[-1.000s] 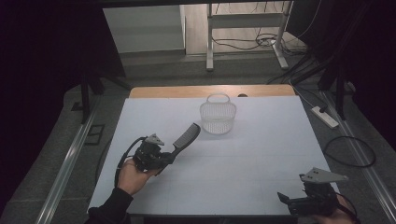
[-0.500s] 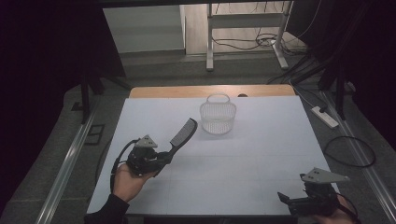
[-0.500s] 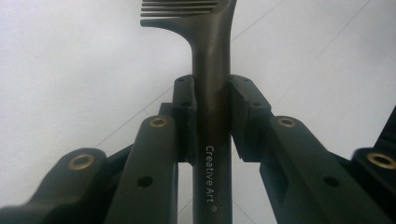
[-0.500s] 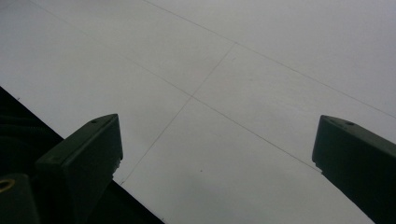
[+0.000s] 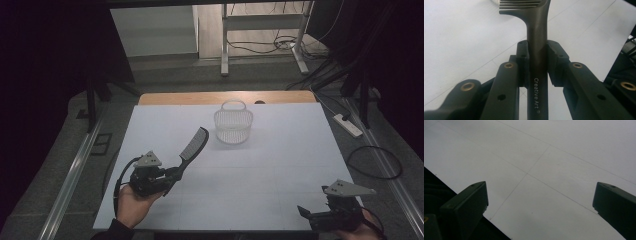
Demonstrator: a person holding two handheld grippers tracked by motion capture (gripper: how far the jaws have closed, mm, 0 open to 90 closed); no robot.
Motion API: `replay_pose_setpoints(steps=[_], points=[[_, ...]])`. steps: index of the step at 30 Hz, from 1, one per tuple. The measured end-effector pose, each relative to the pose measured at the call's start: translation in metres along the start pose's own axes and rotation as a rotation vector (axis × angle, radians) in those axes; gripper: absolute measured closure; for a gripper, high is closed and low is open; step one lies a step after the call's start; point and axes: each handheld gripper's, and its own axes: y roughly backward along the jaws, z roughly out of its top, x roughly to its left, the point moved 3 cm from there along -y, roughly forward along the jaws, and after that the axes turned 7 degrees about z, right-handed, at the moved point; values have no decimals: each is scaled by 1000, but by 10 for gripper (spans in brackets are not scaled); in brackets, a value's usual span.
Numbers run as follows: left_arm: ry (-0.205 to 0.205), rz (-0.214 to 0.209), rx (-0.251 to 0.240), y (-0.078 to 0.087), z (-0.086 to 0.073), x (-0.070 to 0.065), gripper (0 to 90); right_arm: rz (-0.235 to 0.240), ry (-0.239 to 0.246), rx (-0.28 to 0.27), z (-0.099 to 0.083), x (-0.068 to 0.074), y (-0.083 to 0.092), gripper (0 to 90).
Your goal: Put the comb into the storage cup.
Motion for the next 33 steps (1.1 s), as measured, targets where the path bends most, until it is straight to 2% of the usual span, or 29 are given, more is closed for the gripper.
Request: replay_pose_setpoints(steps=[6, 13, 15, 22, 29, 33], points=[[-13, 7, -9, 0, 0, -3, 728, 5, 4, -39, 2, 0, 1, 0], [-27, 2, -6, -4, 1, -6, 728, 31, 14, -63, 8, 1, -1, 0], [-34, 2, -3, -6, 2, -7, 728, 45, 14, -76, 11, 1, -1, 0], [-53, -14, -5, -13, 5, -11, 728, 142, -12, -142, 27, 2, -4, 0], [-70, -19, -6, -18, 7, -14, 728, 149, -12, -181, 40, 4, -6, 0], [-65, -24, -14, -19, 7, -14, 728, 182, -17, -197, 49, 5, -11, 0]])
